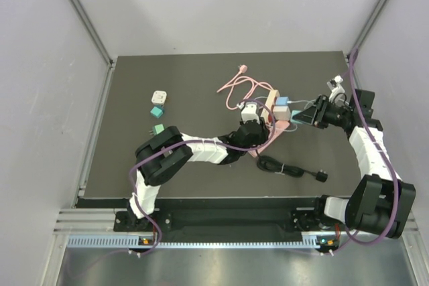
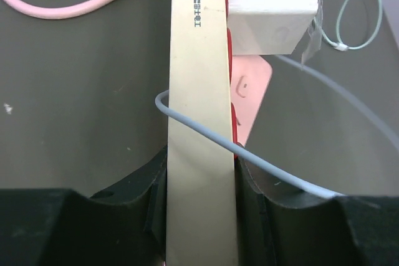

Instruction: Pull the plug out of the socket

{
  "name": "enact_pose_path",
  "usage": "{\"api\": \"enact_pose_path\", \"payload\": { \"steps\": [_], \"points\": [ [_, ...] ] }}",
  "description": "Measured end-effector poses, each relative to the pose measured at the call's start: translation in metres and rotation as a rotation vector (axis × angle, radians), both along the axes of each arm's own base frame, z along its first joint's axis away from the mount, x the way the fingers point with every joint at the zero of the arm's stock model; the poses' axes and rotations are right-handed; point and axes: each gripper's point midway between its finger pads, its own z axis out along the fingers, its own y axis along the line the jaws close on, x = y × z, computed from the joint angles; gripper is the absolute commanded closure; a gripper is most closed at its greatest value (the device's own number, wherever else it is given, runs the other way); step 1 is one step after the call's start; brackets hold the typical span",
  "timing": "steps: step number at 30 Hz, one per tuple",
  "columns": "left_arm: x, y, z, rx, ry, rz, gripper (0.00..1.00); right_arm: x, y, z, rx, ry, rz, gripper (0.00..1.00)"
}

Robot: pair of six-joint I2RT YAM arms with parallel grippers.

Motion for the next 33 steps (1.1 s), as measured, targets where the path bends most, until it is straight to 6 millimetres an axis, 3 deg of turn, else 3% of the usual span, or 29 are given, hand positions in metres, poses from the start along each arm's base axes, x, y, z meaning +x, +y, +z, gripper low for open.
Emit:
{"api": "enact_pose_path", "payload": {
  "steps": [5,10,15,19,22,28,33],
  "points": [
    [-0.004,-0.011,0.008,-0.059,0.009,-0.051,1.00,-0.002,0.002,0.012,-0.012,-0.076,0.060,1.00],
    [-0.007,-0.023,0.011,-0.131,0.032,-0.097,1.00,-0.002,0.008,0.046,-0.002,-0.199,0.121,1.00],
    [-0.010,-0.032,-0.007,-0.155,0.079,-0.119,1.00,0.000,0.010,0.084,-0.024,-0.323,0.162,1.00],
    [-0.009,-0.039,-0.007,-0.179,0.094,-0.128,0.99,-0.002,0.010,0.113,-0.071,-0.424,0.177,1.00],
    [-0.010,-0.040,-0.006,-0.186,0.100,-0.130,0.90,-0.005,0.010,0.142,-0.119,-0.521,0.180,1.00],
    [-0.009,-0.040,-0.006,-0.196,0.112,-0.141,0.63,-0.020,0.012,0.220,-0.215,-0.747,0.170,1.00],
    [-0.009,-0.040,-0.006,-0.204,0.127,-0.170,0.58,-0.038,0.017,0.266,-0.248,-0.873,0.163,1.00]
  ]
}}
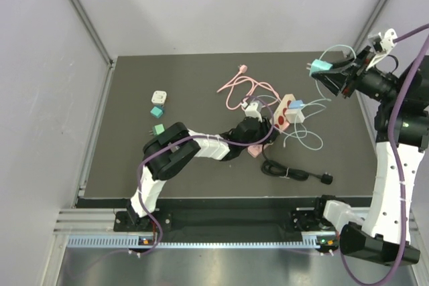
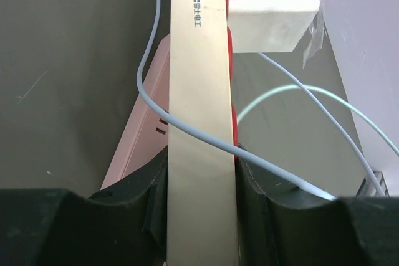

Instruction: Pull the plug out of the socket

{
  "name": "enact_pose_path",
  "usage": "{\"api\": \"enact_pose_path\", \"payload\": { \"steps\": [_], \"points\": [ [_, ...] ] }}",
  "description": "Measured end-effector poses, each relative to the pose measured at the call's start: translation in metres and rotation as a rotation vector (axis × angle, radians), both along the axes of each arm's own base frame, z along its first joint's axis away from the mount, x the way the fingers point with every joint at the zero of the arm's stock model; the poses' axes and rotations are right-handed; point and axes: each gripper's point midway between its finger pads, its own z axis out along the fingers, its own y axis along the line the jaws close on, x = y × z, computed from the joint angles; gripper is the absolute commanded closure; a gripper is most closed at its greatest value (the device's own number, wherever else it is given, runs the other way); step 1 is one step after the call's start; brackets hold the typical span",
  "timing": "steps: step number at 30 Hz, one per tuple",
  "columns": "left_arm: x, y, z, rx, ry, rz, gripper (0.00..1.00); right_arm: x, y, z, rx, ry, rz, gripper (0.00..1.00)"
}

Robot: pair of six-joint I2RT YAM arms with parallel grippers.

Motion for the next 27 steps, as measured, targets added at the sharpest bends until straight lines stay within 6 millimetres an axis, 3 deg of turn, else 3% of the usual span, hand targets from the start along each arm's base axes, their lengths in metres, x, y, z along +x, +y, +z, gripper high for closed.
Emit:
{"api": "enact_pose_path", "payload": {
  "steps": [4,7,9,15,19,23,27],
  "points": [
    [-0.001,0.000,0.000,-0.007,0.010,-0.025,0.65,-0.009,0.003,0.019,0.007,-0.045,0.001,1.00],
    [-0.003,-0.001,0.001,-0.012,0.015,-0.042,0.86,-0.013,0.005,0.032,0.022,-0.065,0.006,1.00],
    [-0.004,-0.002,0.001,-0.017,0.017,-0.053,0.92,-0.016,0.007,0.041,0.036,-0.077,0.014,1.00],
    [-0.003,-0.001,0.002,-0.024,0.022,-0.057,0.85,-0.029,0.014,0.084,0.056,-0.160,0.054,1.00],
    [-0.003,0.000,0.002,-0.029,0.028,-0.063,0.68,-0.042,0.019,0.104,0.060,-0.211,0.078,1.00],
    [-0.003,-0.001,0.002,-0.032,0.032,-0.074,0.67,-0.048,0.021,0.114,0.057,-0.231,0.082,1.00],
    [-0.003,0.000,0.002,-0.034,0.034,-0.084,0.68,-0.037,0.010,0.128,0.011,-0.276,-0.014,1.00]
  ]
}}
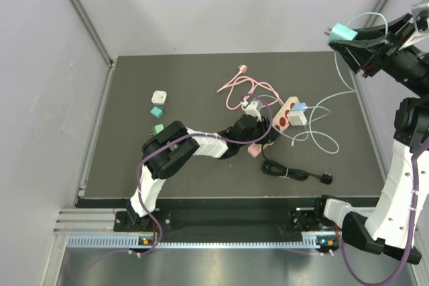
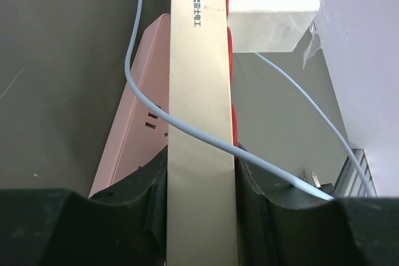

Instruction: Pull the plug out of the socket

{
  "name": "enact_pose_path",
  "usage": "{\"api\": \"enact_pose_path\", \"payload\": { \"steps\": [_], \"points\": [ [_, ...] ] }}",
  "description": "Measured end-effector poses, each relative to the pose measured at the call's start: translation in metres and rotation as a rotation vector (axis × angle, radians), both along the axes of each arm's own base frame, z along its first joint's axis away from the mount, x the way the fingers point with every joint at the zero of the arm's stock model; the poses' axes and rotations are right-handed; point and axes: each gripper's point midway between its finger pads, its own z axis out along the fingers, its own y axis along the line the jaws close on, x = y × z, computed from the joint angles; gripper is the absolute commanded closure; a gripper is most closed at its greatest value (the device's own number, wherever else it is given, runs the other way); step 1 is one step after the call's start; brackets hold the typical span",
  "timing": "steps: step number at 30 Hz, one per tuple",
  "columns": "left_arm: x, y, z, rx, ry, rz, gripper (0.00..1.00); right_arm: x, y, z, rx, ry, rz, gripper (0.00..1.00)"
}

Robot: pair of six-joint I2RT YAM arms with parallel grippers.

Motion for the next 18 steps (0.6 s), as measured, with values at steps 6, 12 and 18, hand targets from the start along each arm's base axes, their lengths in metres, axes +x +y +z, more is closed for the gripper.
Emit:
{"api": "enact_pose_path", "payload": {
  "steps": [6,12,18],
  "points": [
    [0.000,0.001,0.001,0.003,-0.005,-0.014,0.52,0.023,-0.021,-0.008,-0.035,0.008,-0.153,1.00],
    [-0.004,0.001,0.015,-0.009,-0.035,-0.044,0.50,0.032,-0.030,-0.022,-0.058,0.042,-0.207,1.00],
    [-0.007,0.010,0.017,0.018,-0.051,-0.061,0.80,0.039,-0.044,-0.028,-0.098,0.039,-0.299,1.00]
  ]
}}
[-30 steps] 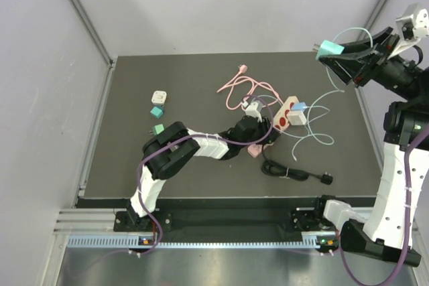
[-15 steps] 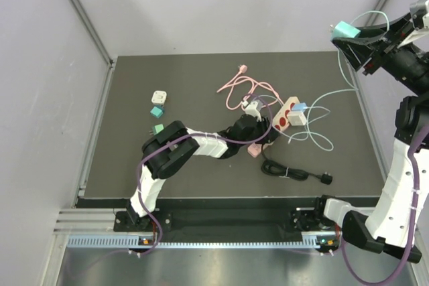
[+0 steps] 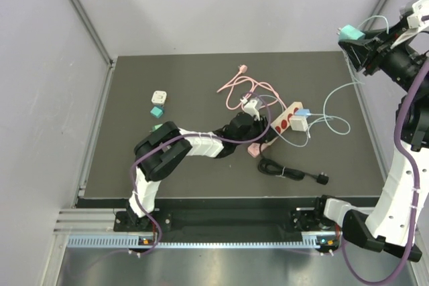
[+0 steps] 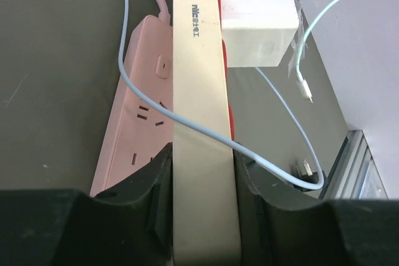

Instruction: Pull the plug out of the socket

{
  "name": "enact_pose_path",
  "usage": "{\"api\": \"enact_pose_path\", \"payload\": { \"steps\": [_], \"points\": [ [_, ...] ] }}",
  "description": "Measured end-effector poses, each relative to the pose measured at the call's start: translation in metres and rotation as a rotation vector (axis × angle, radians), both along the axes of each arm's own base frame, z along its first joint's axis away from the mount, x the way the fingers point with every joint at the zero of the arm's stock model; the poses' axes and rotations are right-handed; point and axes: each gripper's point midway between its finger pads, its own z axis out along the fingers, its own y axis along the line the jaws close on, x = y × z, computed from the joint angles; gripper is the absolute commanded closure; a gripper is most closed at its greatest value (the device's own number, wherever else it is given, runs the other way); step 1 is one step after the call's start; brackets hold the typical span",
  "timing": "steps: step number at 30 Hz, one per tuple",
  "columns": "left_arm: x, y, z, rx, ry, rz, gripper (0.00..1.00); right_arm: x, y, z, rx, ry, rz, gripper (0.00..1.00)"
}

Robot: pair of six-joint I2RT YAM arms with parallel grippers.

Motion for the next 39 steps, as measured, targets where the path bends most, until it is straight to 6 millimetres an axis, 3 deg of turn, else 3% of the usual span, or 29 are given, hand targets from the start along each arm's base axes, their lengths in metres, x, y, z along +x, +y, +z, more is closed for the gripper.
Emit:
{"api": "enact_pose_path", "payload": {
  "steps": [5,11,15,20,26,29,34,37,39],
  "points": [
    [-0.002,0.011,0.005,0.011,-0.016,0.006,0.99,0.011,-0.018,0.000,-0.029,-0.006,-0.104,1.00],
    [-0.002,0.037,0.015,0.036,-0.047,0.042,1.00,0.040,-0.044,0.007,-0.045,-0.015,-0.220,1.00],
    [-0.002,0.060,0.021,0.066,-0.071,0.087,1.00,0.073,-0.059,-0.008,-0.033,0.034,-0.261,1.00],
    [-0.003,0.085,0.027,0.088,-0.091,0.131,1.00,0.118,-0.077,-0.045,-0.017,0.112,-0.296,1.00],
    [-0.010,0.107,0.029,0.097,-0.094,0.158,1.00,0.172,-0.092,-0.113,0.007,0.224,-0.296,1.00],
    [-0.015,0.116,0.031,0.097,-0.093,0.161,1.00,0.206,-0.101,-0.160,0.019,0.317,-0.293,1.00],
    [-0.027,0.132,0.042,0.080,-0.104,0.167,1.00,0.246,-0.111,-0.276,0.034,0.568,-0.293,0.98],
    [-0.034,0.142,0.050,0.060,-0.114,0.173,1.00,0.249,-0.115,-0.345,0.035,0.731,-0.299,0.94],
    [-0.037,0.148,0.052,0.051,-0.116,0.179,1.00,0.248,-0.117,-0.380,0.032,0.818,-0.306,0.92]
  ]
}}
